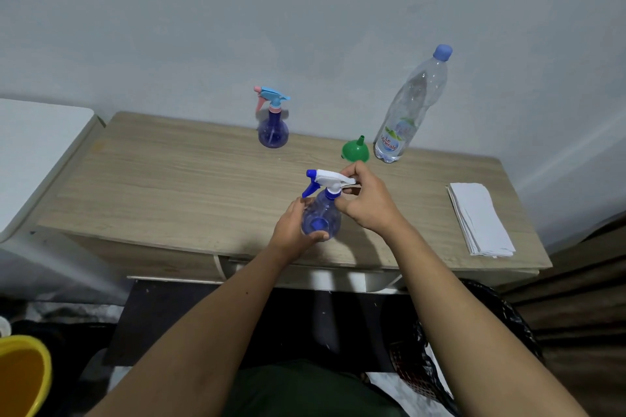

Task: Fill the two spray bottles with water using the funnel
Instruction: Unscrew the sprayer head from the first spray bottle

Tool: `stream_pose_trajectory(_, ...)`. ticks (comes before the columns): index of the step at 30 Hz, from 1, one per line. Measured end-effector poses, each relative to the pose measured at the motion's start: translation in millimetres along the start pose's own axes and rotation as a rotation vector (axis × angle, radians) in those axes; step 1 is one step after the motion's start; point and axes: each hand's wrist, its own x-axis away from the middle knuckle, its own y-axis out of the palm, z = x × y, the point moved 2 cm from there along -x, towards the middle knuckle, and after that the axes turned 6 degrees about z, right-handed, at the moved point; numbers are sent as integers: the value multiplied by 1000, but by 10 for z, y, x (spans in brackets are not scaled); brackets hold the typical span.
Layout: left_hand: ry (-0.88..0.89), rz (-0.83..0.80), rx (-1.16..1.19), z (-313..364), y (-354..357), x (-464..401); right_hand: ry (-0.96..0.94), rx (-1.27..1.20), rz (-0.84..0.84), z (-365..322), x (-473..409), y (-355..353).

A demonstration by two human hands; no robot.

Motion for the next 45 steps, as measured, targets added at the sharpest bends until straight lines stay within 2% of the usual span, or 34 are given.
stream_pose_trajectory(6,21,-9,12,-2,-17,9,21,-29,52,-31,12,10)
stream_pose_trajectory(12,43,-15,33,-22,-7,6,9,-15,-20,-90,9,-10)
stream_pose_trajectory(16,61,-3,51,-39,-5,4,-6,-14,41,-124,-18,-18)
stream_pose_trajectory(23,79,18,71,-132,17,-27,-15,-149,92,-255,-66,-212)
stream_pose_trajectory(35,100,41,83,-203,44,-58,-128,-300,260,-696,-369,-877)
stream_pose_trajectory(45,61,65,41,-124,44,-4,-71,-381,297,-352,-643,-1184)
